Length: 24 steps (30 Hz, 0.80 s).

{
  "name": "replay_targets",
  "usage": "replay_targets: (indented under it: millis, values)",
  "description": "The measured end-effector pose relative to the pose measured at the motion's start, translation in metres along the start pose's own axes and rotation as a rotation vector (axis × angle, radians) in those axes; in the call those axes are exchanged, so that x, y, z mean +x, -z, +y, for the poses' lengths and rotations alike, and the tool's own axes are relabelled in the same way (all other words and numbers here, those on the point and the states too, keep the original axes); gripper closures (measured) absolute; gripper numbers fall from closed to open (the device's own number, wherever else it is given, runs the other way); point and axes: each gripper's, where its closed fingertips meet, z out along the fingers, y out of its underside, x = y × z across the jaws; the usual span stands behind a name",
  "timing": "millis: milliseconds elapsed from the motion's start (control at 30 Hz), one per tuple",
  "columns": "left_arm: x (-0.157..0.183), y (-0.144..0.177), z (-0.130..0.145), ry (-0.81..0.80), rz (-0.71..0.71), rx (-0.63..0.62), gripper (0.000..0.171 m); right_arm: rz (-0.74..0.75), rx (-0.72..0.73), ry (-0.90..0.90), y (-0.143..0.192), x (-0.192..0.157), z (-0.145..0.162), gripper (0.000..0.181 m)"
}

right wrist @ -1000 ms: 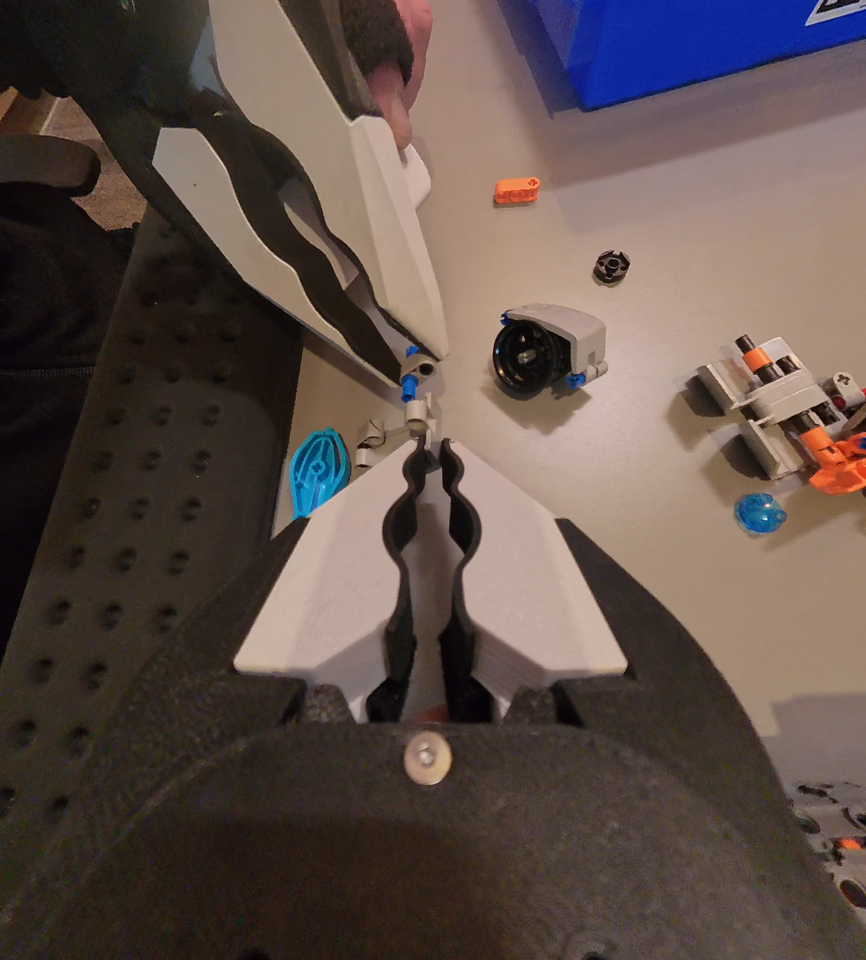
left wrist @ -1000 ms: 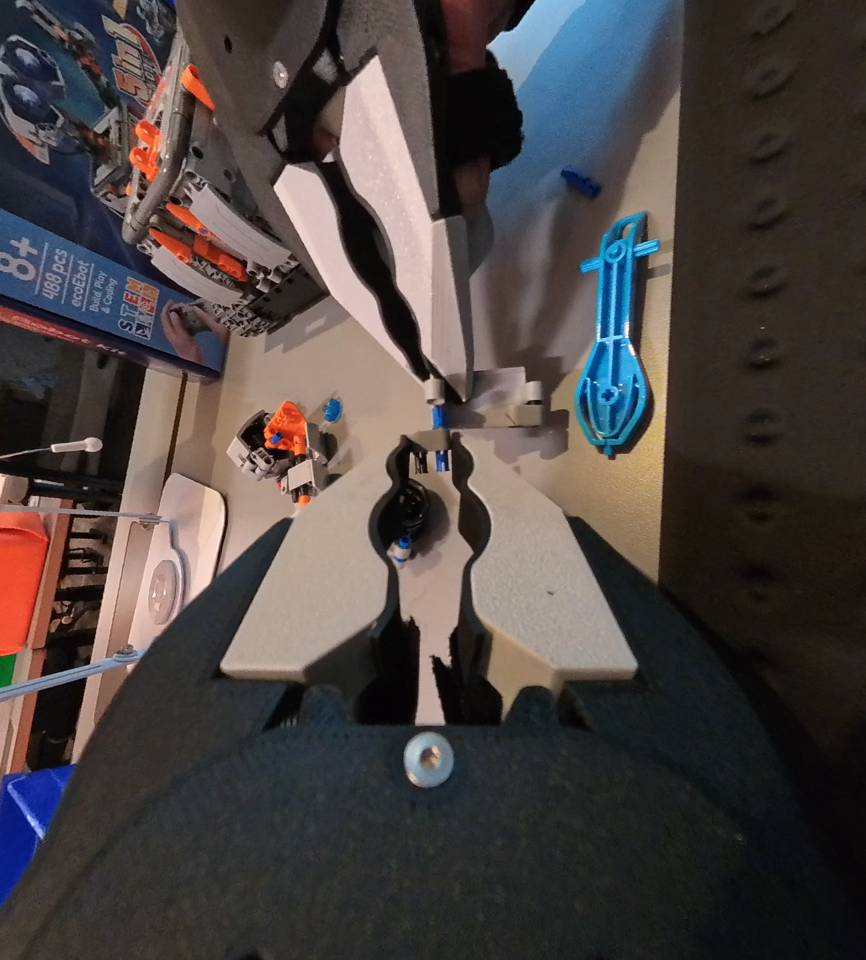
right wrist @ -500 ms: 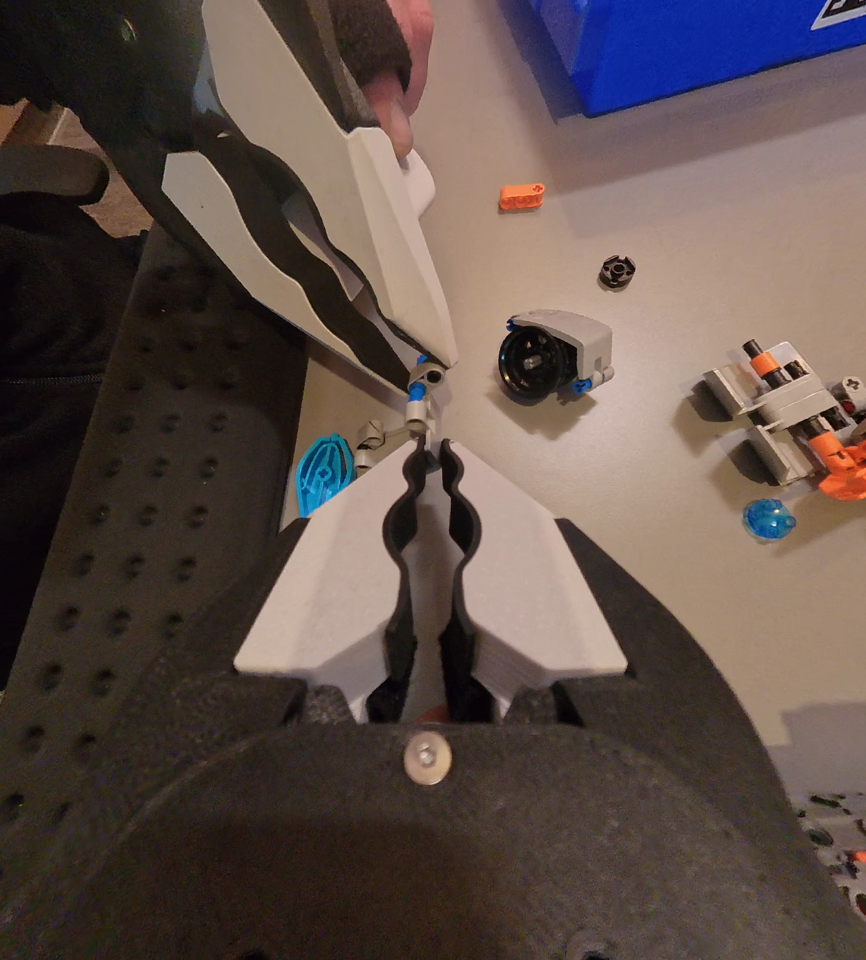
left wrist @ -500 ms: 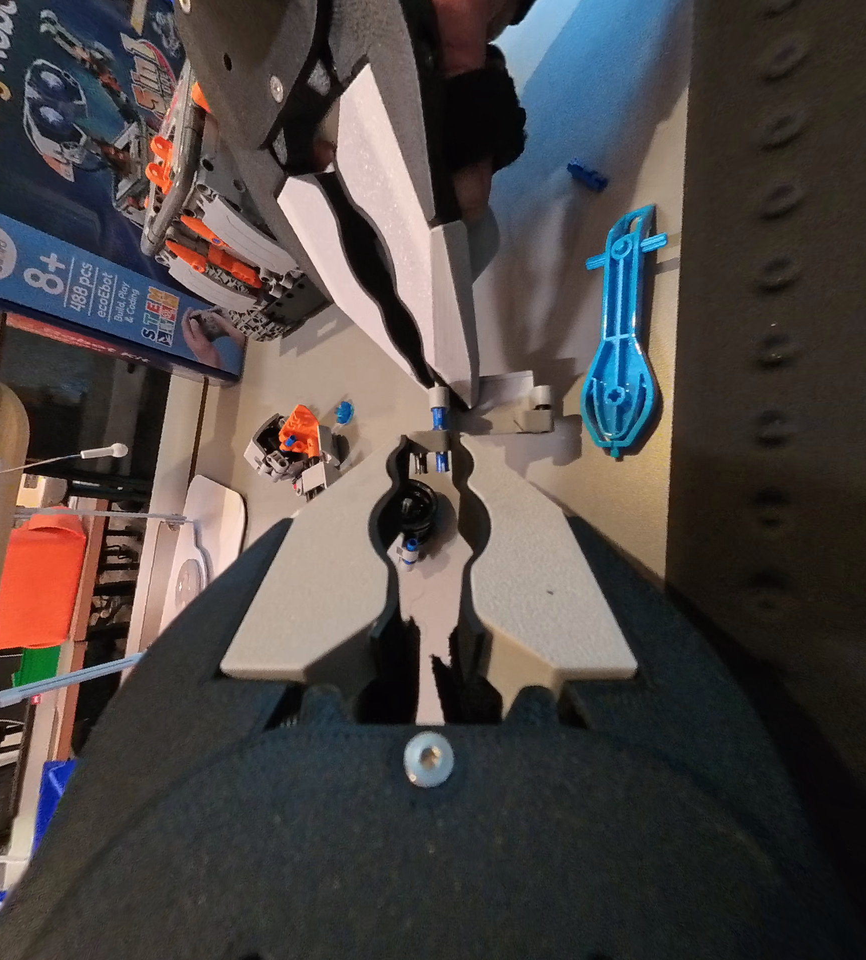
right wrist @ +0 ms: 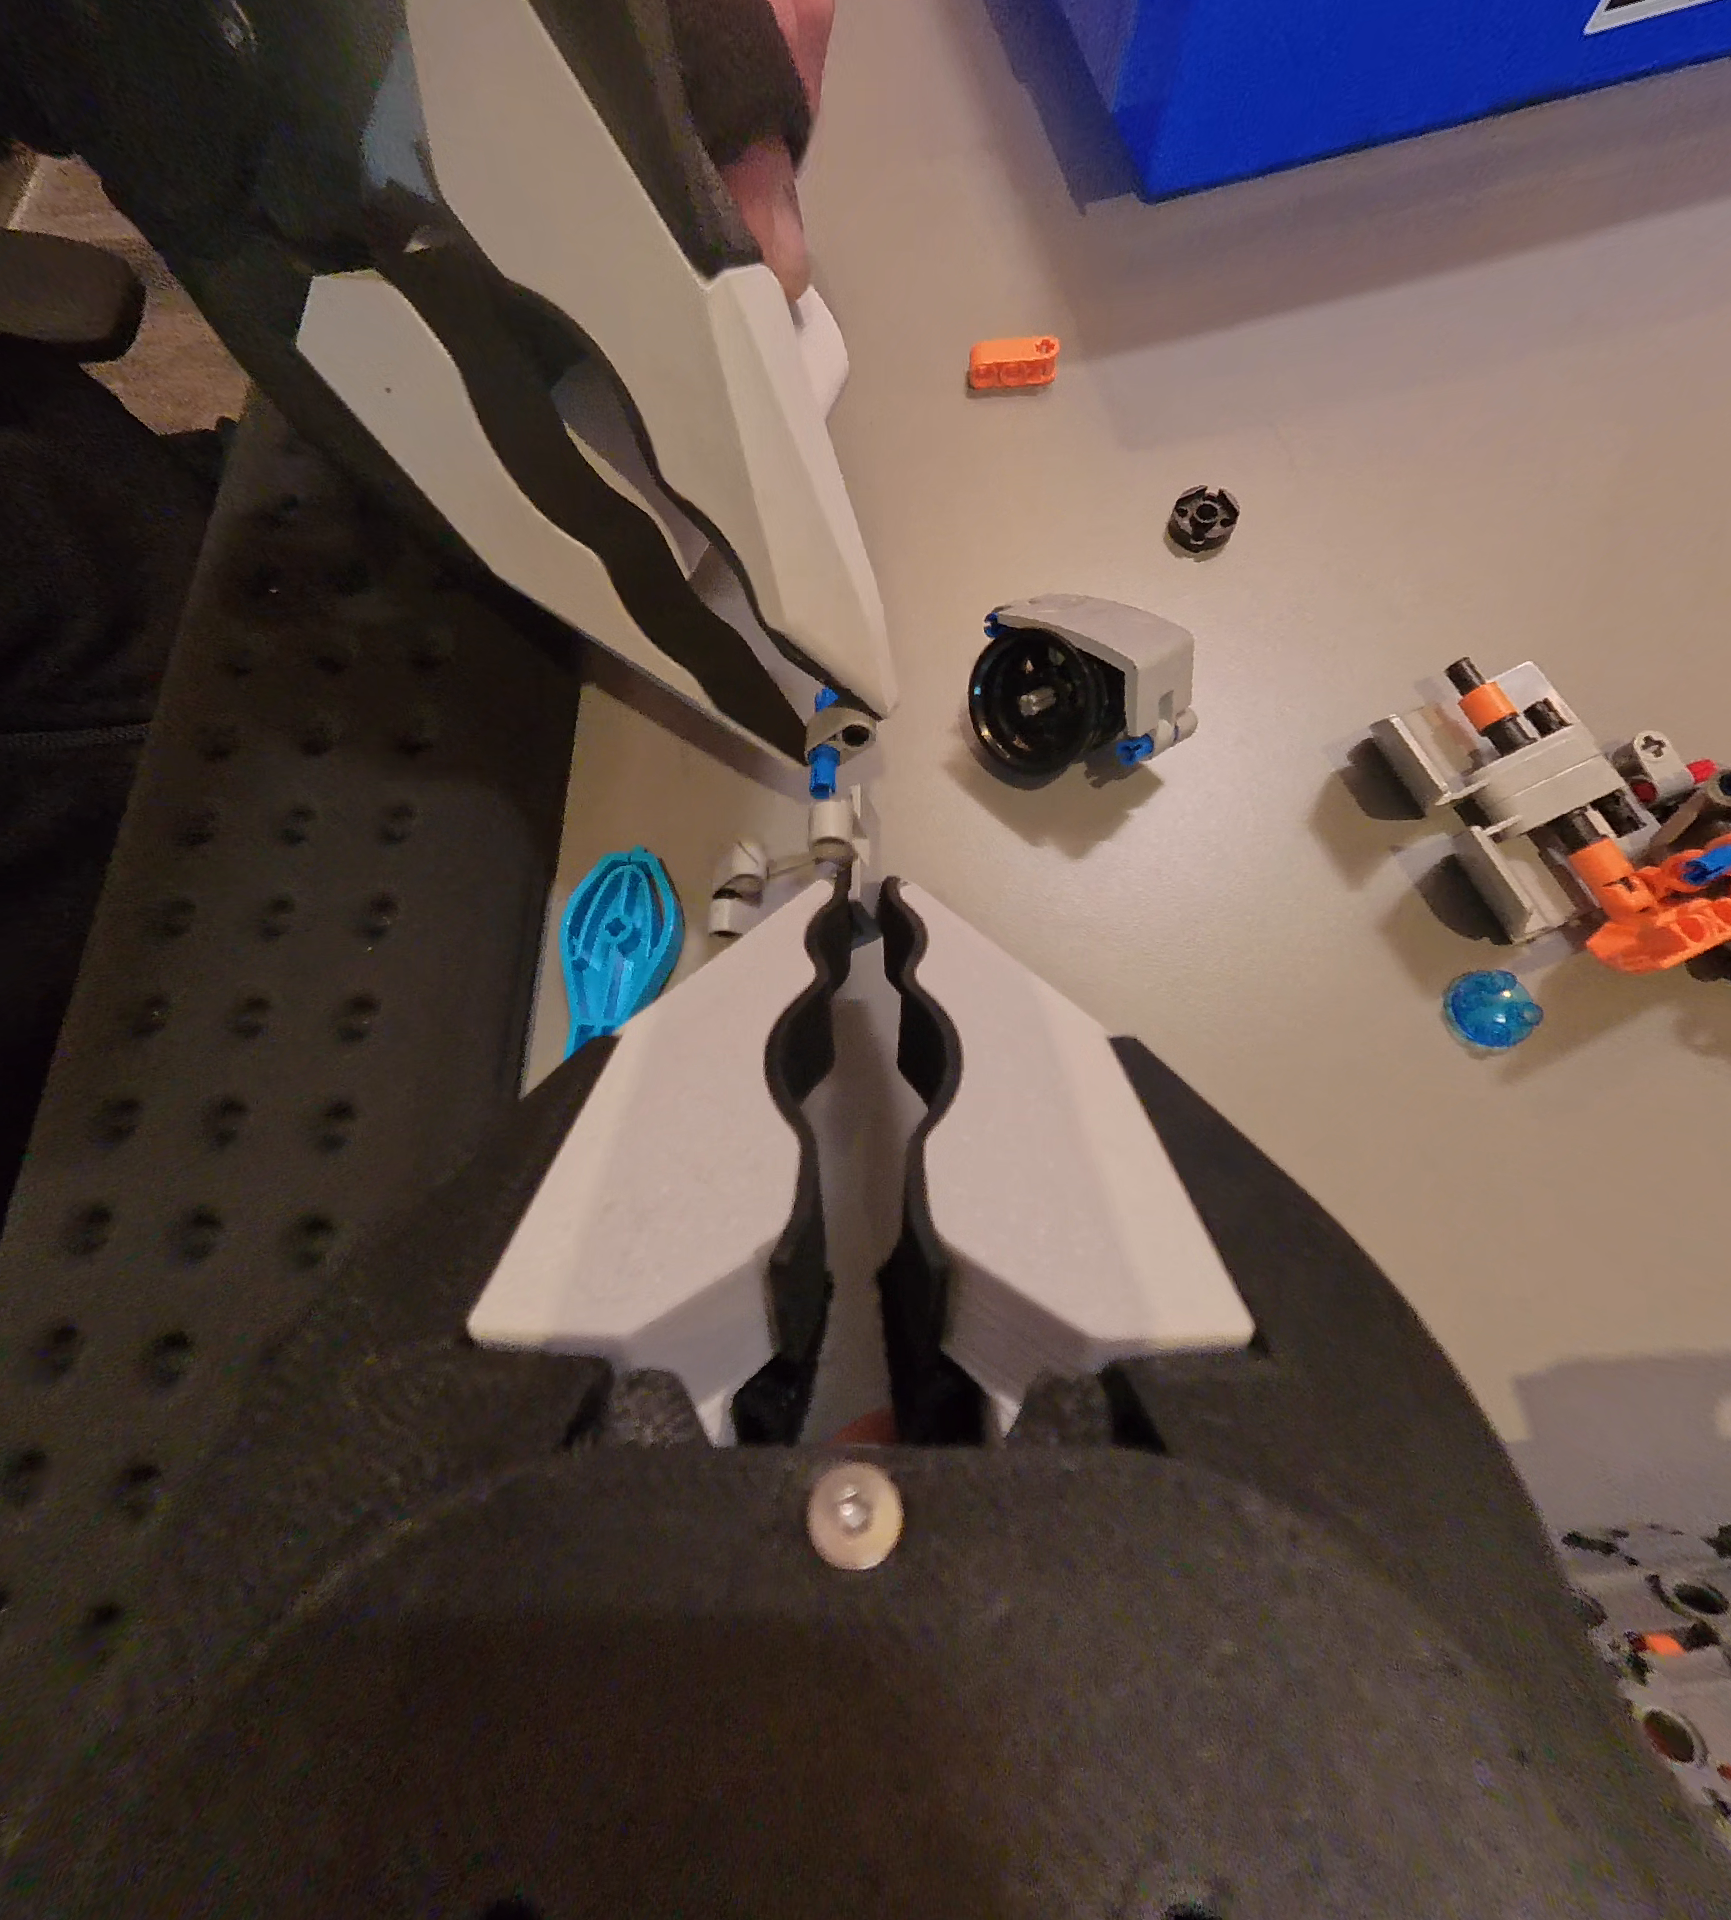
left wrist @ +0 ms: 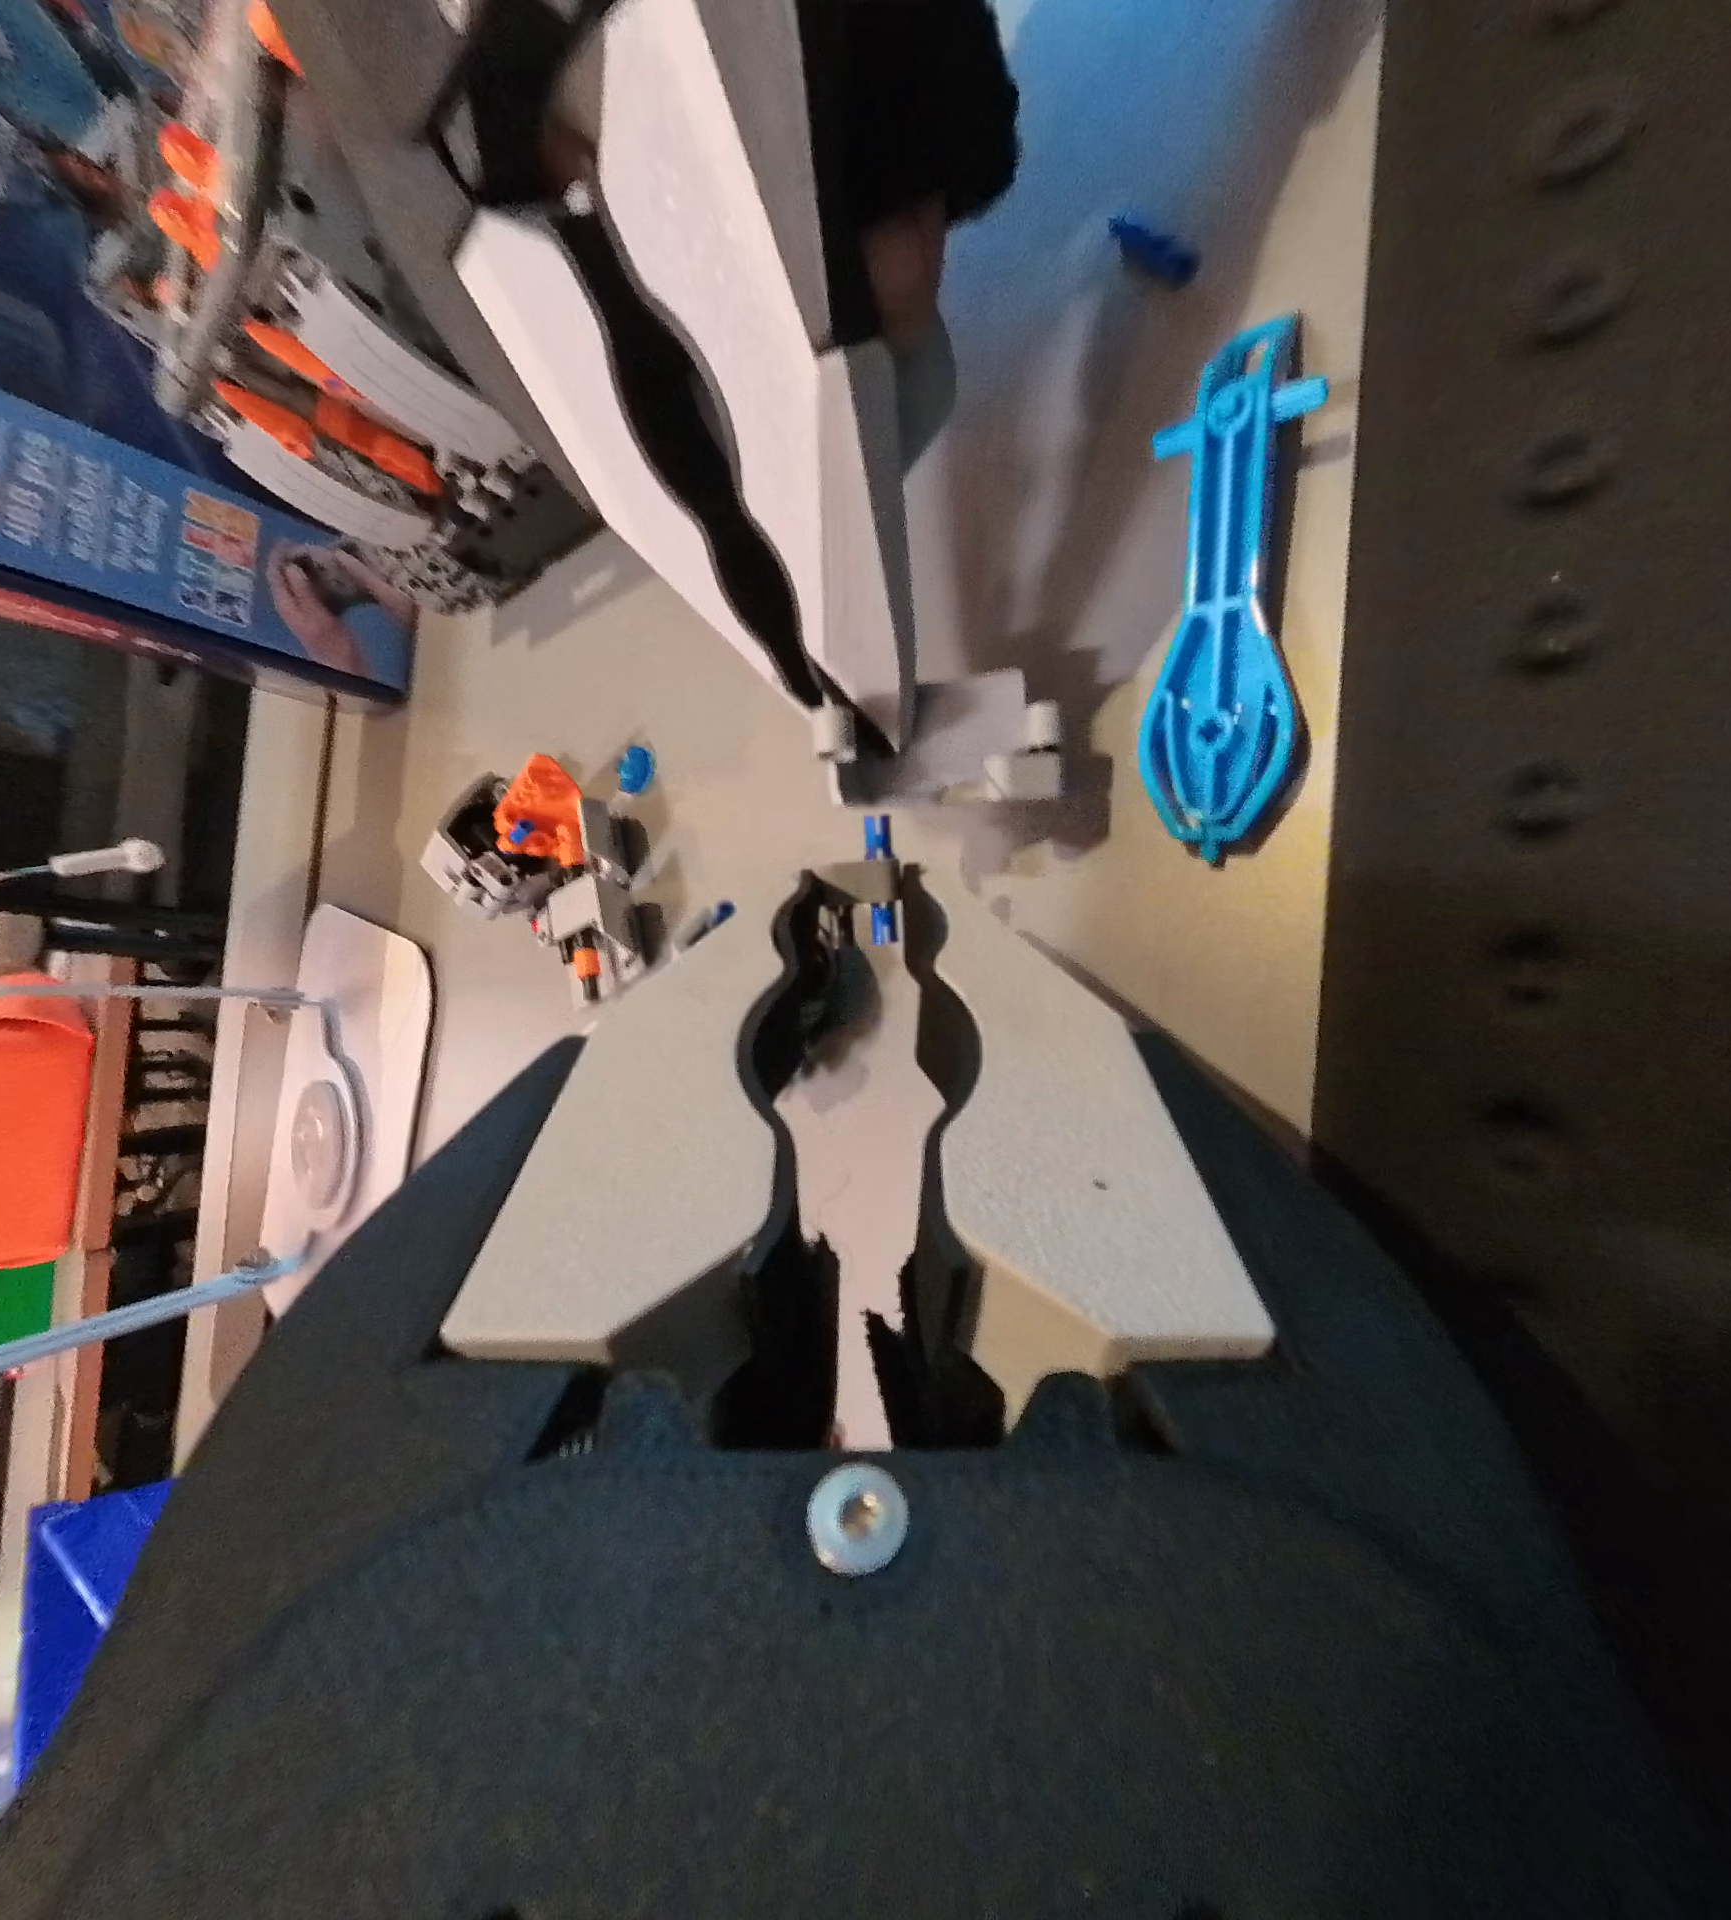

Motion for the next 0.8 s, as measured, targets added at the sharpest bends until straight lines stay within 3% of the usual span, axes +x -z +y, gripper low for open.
replay_targets:
  millis: [100,267,367,467,500,700,800]
  values:
    - [0.001,0.002,0.013,0.014,0.027,-0.05,0.158,0.007,-0.01,0.003,0.0,0.001,0.002,0.179]
    - [0.026,0.004,0.034,0.062,0.221,-0.127,0.158,0.005,-0.027,0.01,-0.002,0.0,0.004,0.179]
    - [0.028,0.004,0.036,0.075,0.258,-0.123,0.158,0.005,-0.031,0.01,-0.002,0.001,0.005,0.179]
    - [0.018,0.006,0.043,0.182,0.239,-0.165,0.135,0.006,-0.03,0.008,-0.002,0.001,0.005,0.18]
    - [0.017,0.009,0.045,0.223,0.247,-0.179,0.134,0.006,-0.029,0.008,-0.002,0.001,0.005,0.18]
    - [0.028,0.023,0.062,0.362,0.304,-0.26,0.137,0.003,-0.038,0.015,-0.003,0.0,0.006,0.179]
    - [0.036,0.024,0.055,0.388,0.362,-0.218,0.145,0.004,-0.038,0.014,-0.003,0.0,0.006,0.18]
